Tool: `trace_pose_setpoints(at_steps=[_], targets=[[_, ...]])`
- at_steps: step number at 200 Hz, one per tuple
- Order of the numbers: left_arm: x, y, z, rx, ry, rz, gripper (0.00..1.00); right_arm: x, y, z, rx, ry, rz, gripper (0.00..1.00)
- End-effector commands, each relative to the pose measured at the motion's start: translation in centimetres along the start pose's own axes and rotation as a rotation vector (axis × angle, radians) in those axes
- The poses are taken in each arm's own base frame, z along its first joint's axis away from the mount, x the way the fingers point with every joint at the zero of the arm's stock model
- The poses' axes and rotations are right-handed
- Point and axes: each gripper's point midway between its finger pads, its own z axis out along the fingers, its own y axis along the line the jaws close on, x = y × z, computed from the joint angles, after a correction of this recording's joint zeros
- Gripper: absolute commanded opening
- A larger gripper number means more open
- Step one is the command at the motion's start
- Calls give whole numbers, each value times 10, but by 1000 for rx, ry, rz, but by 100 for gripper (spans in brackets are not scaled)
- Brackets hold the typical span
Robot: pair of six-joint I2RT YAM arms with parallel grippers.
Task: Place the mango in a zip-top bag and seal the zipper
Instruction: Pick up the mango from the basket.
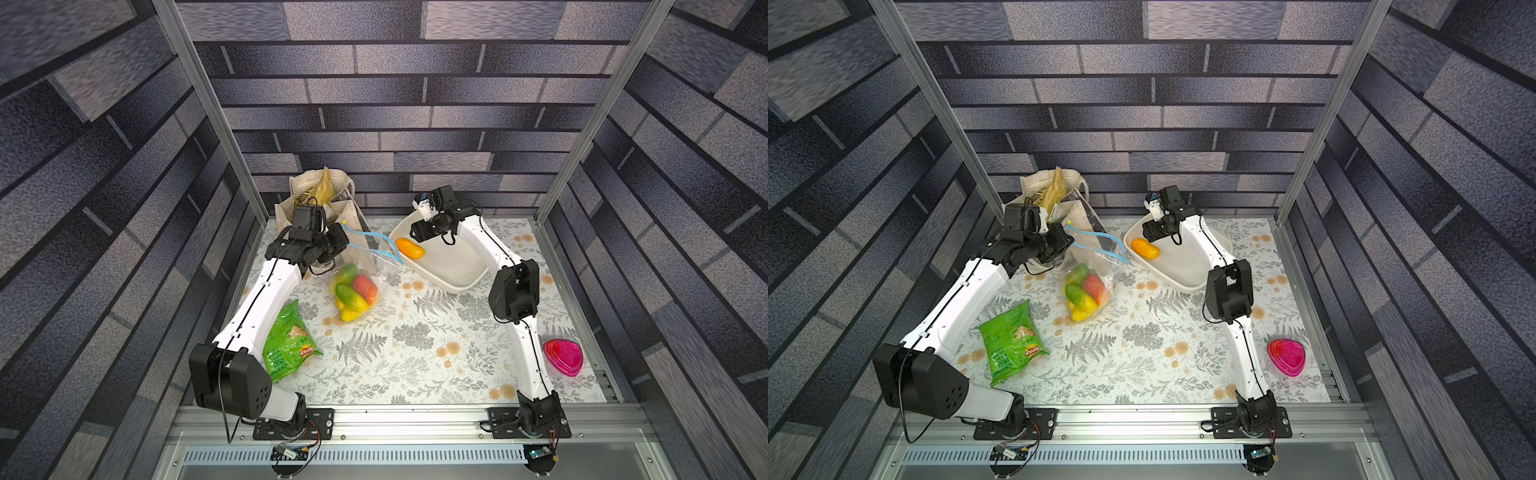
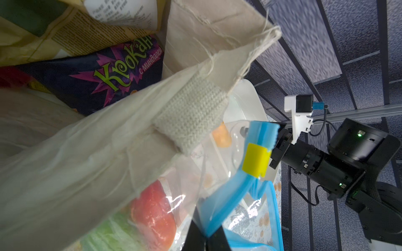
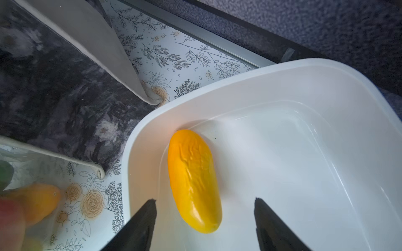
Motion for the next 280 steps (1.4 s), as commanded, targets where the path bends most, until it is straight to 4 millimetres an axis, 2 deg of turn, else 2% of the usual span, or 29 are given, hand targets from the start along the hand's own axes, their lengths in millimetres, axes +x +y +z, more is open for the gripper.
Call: trace_pose_setpoints(at_steps=[1, 14, 53, 78, 110, 135, 176, 193, 233, 259, 268, 280], targets=[[-2, -5, -17, 21, -22, 33, 0, 26, -9, 9, 26, 75, 44, 80], [-3, -5, -17, 22, -23, 28, 0, 29, -10, 16, 19, 99, 39, 82], [-2, -4, -18, 19, -25, 28, 0, 31, 13, 29, -124, 106, 17, 88], [-2, -3, -17, 18, -24, 24, 0, 37, 20, 38, -161, 129, 58, 89], [-2, -3, -15, 22, -17, 20, 0, 57, 4, 64, -43, 218, 38, 89], [-3, -7, -16, 31, -18, 24, 0, 67, 10, 78, -66, 253, 35, 88], [-2, -12, -15, 48, -6, 25, 0, 66, 26, 87, -87, 239, -11, 85], [0, -11, -15, 48, 1, 22, 0, 72, 34, 92, -108, 255, -38, 86], [-2, -11, -22, 42, -13, 29, 0, 84, 38, 87, -96, 313, -57, 89], [-2, -12, -22, 45, -15, 27, 0, 81, 28, 82, -37, 314, -52, 74], [-3, -12, -21, 46, -15, 27, 0, 74, 25, 79, -16, 288, -45, 59], [-2, -13, -21, 49, -13, 27, 0, 64, 26, 73, -7, 259, -40, 50]])
